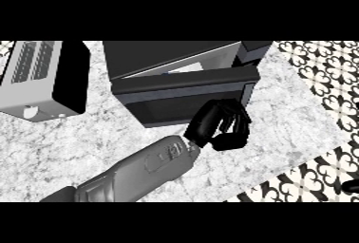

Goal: Pick up the milk, place it into the microwave and close the microwave

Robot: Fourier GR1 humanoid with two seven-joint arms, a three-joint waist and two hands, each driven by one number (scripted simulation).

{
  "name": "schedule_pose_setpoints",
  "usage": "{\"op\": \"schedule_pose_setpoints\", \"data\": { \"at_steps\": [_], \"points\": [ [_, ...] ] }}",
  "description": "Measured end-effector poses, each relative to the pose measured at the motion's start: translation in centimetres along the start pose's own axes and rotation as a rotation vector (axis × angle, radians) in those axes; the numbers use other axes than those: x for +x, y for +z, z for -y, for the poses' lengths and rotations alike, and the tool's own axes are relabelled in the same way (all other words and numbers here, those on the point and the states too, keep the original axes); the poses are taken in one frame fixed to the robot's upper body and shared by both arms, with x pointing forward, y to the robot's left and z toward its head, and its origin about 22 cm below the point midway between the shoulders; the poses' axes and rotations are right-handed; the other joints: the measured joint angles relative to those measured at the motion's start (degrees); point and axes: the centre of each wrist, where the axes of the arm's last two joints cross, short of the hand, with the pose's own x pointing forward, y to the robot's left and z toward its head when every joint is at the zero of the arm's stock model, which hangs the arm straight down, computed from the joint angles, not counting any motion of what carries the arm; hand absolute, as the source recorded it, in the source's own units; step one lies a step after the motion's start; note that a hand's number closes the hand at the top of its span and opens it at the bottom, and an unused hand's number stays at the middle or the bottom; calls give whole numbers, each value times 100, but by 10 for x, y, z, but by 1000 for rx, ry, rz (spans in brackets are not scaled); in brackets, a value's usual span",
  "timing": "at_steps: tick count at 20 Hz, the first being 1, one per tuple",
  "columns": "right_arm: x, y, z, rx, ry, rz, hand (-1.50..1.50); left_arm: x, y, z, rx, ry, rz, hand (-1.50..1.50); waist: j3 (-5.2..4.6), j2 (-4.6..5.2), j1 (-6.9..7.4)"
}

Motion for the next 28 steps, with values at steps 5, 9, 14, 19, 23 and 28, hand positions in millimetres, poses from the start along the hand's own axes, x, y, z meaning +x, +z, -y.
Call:
{"op": "schedule_pose_setpoints", "data": {
  "at_steps": [5,9,14,19,23,28],
  "points": [
    [7,-17,-3,59,-29,17,-150,10,-15,-6,34,-2,5,150,7,50,-137],
    [11,-31,-9,118,-64,23,-150,11,-23,-15,68,-11,-15,150,14,91,-217],
    [20,-48,-15,208,-79,21,150,27,-37,-14,75,-11,22,150,16,115,-336],
    [37,-72,-29,376,-72,42,150,34,-46,-17,84,-5,25,150,23,120,-385],
    [48,-85,-44,490,-75,50,150,35,-50,-21,101,-2,15,150,31,120,-445],
    [59,-95,-60,586,-85,65,150,34,-50,-23,118,2,4,150,37,105,-536]
  ]
}}
